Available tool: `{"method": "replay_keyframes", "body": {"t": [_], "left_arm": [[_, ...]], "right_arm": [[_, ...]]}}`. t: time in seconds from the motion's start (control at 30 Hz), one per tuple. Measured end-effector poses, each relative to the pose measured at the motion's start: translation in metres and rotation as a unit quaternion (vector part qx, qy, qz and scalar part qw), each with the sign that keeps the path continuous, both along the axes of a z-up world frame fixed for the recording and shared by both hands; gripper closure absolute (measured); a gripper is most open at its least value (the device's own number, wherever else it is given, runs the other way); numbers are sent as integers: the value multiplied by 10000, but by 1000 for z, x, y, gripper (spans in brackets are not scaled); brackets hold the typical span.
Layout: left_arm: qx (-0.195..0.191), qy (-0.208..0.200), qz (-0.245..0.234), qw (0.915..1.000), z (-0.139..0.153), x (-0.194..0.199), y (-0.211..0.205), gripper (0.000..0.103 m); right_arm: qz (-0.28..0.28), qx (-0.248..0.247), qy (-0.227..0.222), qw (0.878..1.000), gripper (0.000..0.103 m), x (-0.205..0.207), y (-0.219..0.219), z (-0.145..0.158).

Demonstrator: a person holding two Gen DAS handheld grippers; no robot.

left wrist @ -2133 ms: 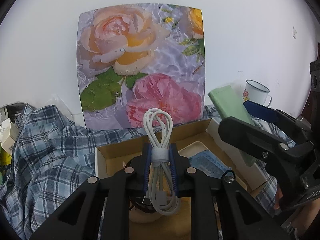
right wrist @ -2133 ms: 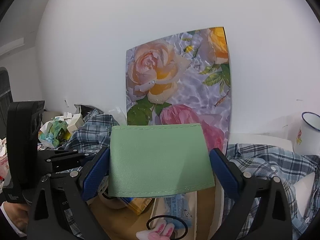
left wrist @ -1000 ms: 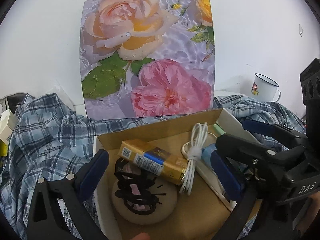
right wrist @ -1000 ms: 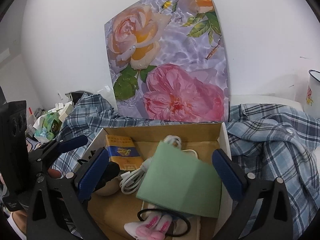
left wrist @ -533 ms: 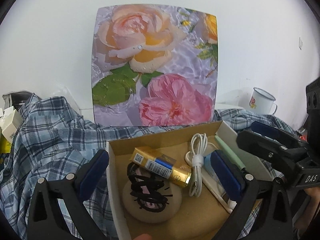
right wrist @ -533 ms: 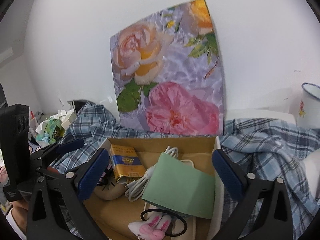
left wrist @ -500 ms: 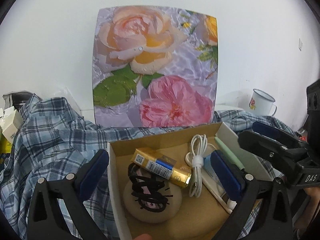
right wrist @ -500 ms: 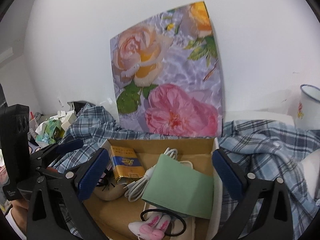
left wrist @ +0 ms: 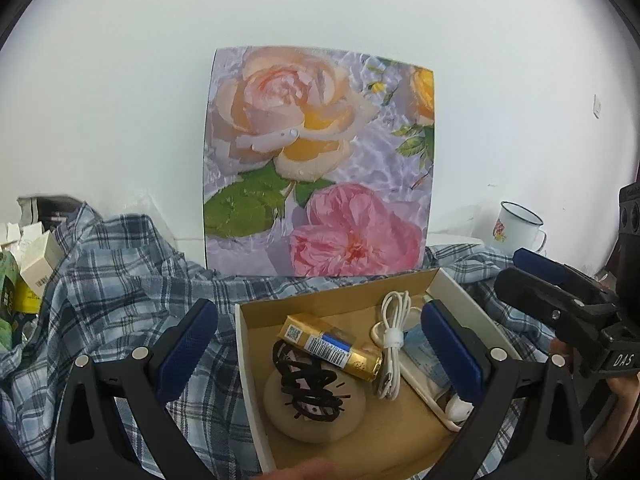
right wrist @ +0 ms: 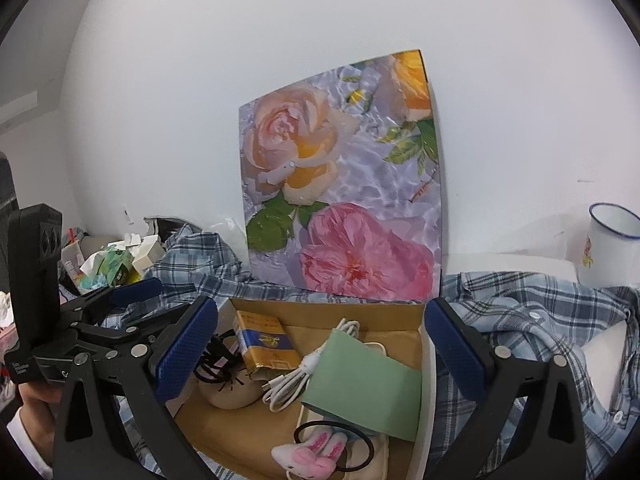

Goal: Organize soft objects

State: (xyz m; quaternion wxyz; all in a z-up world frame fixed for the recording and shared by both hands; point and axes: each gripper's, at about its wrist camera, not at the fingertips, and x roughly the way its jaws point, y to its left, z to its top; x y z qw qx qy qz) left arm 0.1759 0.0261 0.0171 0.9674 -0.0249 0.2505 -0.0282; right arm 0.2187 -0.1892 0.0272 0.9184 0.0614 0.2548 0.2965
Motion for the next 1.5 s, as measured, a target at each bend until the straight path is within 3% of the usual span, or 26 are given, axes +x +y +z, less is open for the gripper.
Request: {"method": "replay_keyframes", "body": {"t": [0.47, 0.7, 0.83, 1.0, 1.5], "left_arm": [[69, -192, 2, 9998, 14, -12, -1, 0], [-90, -477, -14, 9988, 43, -32, -1, 0], [-71, -623, -308, 9976, 62, -55, -8, 0], [326, -862, -424, 9948, 72, -95, -30, 0], [365, -1051, -634, 9918, 57, -174, -34, 0]], "right_arm": [[147, -193, -212, 9995, 0, -14, 8, 8], [150, -207, -447, 9987, 0, -26, 3, 30], [158, -146, -780, 9967, 0, -50, -9, 58], [150, -113, -1022, 9946, 0, -84, -23, 82], [336, -410, -902, 9945, 0, -169, -41, 69]]}}
